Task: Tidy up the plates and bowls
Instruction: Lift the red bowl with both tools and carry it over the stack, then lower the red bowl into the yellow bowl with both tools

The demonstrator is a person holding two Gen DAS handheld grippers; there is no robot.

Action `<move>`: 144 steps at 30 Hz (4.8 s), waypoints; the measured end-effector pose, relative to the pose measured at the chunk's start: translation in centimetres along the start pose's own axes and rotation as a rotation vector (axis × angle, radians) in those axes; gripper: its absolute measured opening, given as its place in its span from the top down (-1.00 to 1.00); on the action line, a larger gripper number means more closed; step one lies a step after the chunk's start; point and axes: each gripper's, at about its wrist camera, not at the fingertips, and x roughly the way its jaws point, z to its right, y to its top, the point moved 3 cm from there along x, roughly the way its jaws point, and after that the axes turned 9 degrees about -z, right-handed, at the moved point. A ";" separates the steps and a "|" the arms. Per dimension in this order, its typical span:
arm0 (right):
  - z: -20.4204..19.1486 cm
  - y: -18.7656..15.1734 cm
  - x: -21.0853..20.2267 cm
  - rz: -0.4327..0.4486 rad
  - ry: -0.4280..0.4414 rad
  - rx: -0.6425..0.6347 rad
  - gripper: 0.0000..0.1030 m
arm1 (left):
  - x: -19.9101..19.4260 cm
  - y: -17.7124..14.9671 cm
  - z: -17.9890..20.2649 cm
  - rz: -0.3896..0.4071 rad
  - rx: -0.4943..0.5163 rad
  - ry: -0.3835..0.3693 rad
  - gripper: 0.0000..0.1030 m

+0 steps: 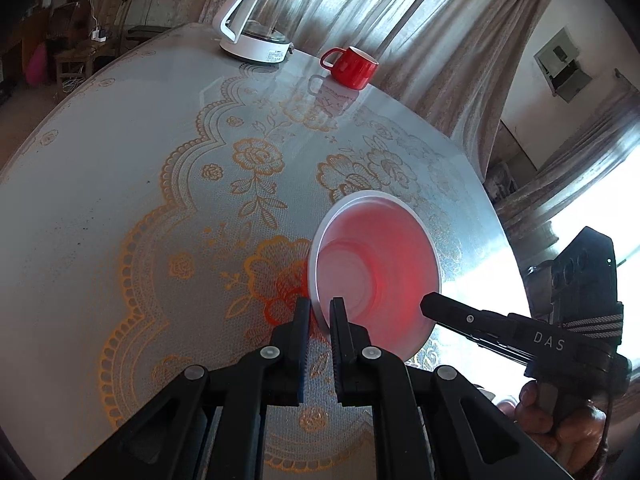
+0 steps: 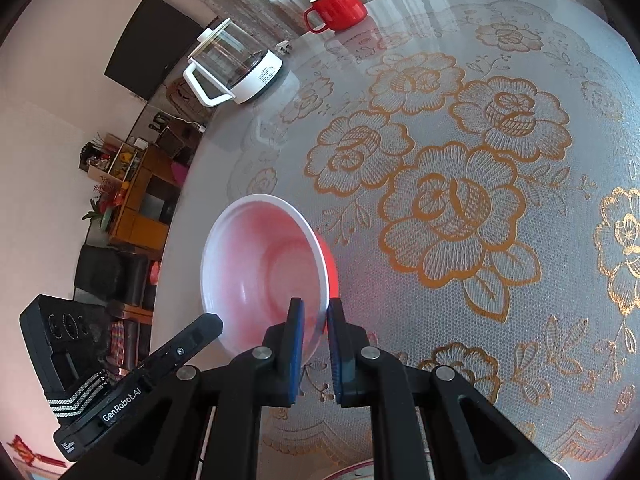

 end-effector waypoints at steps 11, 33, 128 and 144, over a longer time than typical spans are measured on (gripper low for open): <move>-0.8 -1.4 0.8 -0.048 -0.008 -0.029 0.75 | -0.6 -1.2 -0.7 0.013 0.015 0.036 0.70; -1.0 -2.1 0.9 -0.012 -0.021 -0.024 0.72 | 0.7 -1.0 -0.8 0.065 0.038 0.026 0.65; -2.6 -17.4 -11.2 0.211 0.014 -0.219 0.72 | -8.9 -15.1 7.6 0.195 0.317 -0.007 0.81; 3.2 -19.9 -14.7 0.242 -0.035 -0.087 0.72 | -5.0 -16.9 12.5 0.043 0.426 -0.104 0.81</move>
